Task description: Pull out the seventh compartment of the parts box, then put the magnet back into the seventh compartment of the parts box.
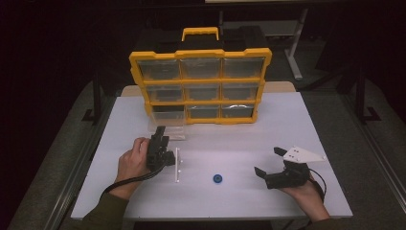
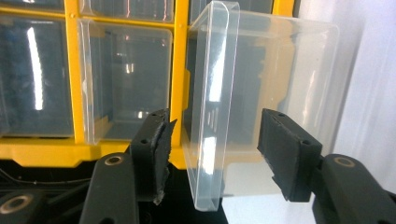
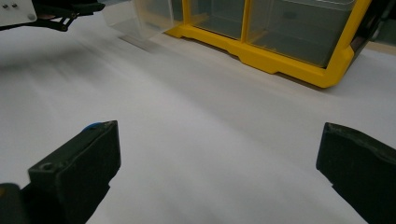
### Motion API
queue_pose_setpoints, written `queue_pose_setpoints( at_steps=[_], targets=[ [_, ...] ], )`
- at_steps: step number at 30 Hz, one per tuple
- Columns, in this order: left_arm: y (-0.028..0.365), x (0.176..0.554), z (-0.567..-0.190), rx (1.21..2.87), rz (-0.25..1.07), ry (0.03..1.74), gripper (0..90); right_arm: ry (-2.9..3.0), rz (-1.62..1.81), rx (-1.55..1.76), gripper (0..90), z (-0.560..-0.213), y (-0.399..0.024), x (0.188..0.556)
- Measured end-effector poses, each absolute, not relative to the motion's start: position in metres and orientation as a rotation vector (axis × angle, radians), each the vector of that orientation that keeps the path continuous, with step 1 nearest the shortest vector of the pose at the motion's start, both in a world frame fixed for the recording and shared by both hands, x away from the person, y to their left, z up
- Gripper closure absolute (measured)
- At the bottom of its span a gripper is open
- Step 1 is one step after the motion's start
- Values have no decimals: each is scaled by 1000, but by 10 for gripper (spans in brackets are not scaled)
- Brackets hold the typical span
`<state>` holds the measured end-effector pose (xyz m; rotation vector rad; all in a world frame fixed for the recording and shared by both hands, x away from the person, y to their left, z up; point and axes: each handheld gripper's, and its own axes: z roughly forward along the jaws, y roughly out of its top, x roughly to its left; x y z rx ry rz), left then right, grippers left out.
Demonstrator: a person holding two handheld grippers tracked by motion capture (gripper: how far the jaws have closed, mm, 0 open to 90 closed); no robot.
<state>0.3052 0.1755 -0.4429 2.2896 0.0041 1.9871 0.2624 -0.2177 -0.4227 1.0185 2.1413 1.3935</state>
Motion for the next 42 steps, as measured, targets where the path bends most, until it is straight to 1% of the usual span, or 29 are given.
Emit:
queue_pose_setpoints(
  at_steps=[1,4,9,10,18,19,24,34,36,38,42],
  targets=[
    [176,303,-442,2289,1990,12,403,2143,1392,1013,0,-423,-218,262],
    [177,299,-441,2287,1983,26,387,2142,1393,1017,0,-423,-217,262],
    [178,293,-439,2286,1969,40,321,2141,1392,1014,0,-422,-218,262],
    [178,292,-439,2292,1965,44,321,2142,1391,1014,0,-423,-218,262],
    [177,284,-441,2279,1969,56,192,2141,1390,1013,0,-423,-218,262],
    [177,281,-440,2276,1966,65,192,2141,1390,1013,0,-423,-218,262],
    [176,276,-443,2283,1961,66,138,2143,1389,1016,0,-423,-217,263],
    [178,271,-447,2291,1954,90,85,2143,1391,1020,0,-423,-216,263],
    [178,271,-448,2290,1949,103,66,2143,1391,1020,0,-423,-217,263],
    [178,270,-449,2293,1947,109,26,2142,1391,1019,0,-423,-217,263],
    [178,269,-451,2299,1928,129,0,2144,1389,1020,0,-423,-217,263]
  ],
)
